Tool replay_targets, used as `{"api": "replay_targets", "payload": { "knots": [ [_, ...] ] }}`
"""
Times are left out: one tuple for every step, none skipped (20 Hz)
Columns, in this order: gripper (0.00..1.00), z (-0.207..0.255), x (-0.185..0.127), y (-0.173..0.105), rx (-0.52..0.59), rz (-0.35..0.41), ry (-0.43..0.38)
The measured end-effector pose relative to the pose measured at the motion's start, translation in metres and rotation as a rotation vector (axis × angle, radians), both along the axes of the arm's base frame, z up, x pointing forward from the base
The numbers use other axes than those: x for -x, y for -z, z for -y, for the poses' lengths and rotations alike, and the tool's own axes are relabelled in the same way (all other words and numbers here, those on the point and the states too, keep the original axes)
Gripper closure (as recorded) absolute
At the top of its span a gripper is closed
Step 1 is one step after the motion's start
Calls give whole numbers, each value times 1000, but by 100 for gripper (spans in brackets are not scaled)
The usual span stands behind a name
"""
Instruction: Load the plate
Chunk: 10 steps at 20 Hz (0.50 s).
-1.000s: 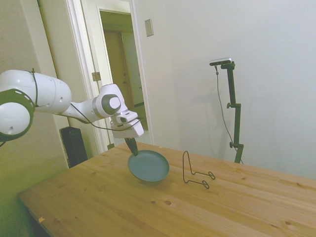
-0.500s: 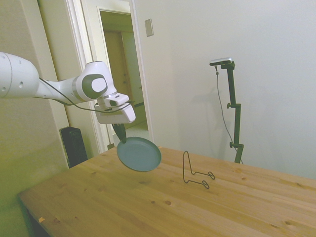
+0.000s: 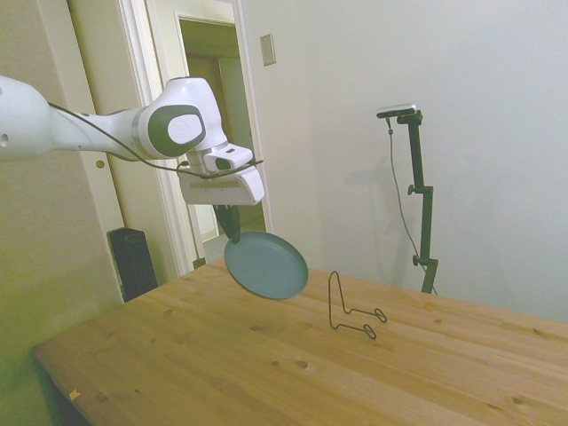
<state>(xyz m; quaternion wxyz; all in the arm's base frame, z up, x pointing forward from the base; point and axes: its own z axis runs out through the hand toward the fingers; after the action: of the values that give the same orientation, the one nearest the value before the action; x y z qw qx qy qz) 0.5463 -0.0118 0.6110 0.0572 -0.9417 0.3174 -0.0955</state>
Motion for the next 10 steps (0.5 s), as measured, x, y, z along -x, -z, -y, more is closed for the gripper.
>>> {"api": "replay_targets", "payload": {
  "knots": [
    [100,9,1,-5,-14,6,-6],
    [100,19,2,-9,-25,10,-10],
    [100,29,3,-12,-35,14,-11],
    [100,37,3,-14,-40,19,-6],
    [100,44,2,-16,-42,22,-2],
    [100,47,1,-16,-46,25,0],
    [100,47,0,-16,-51,26,1],
    [100,46,-1,-16,-60,27,-1],
    [100,47,-2,-17,-71,29,-5],
    [100,47,-2,-17,-72,29,-4]
  ]
}}
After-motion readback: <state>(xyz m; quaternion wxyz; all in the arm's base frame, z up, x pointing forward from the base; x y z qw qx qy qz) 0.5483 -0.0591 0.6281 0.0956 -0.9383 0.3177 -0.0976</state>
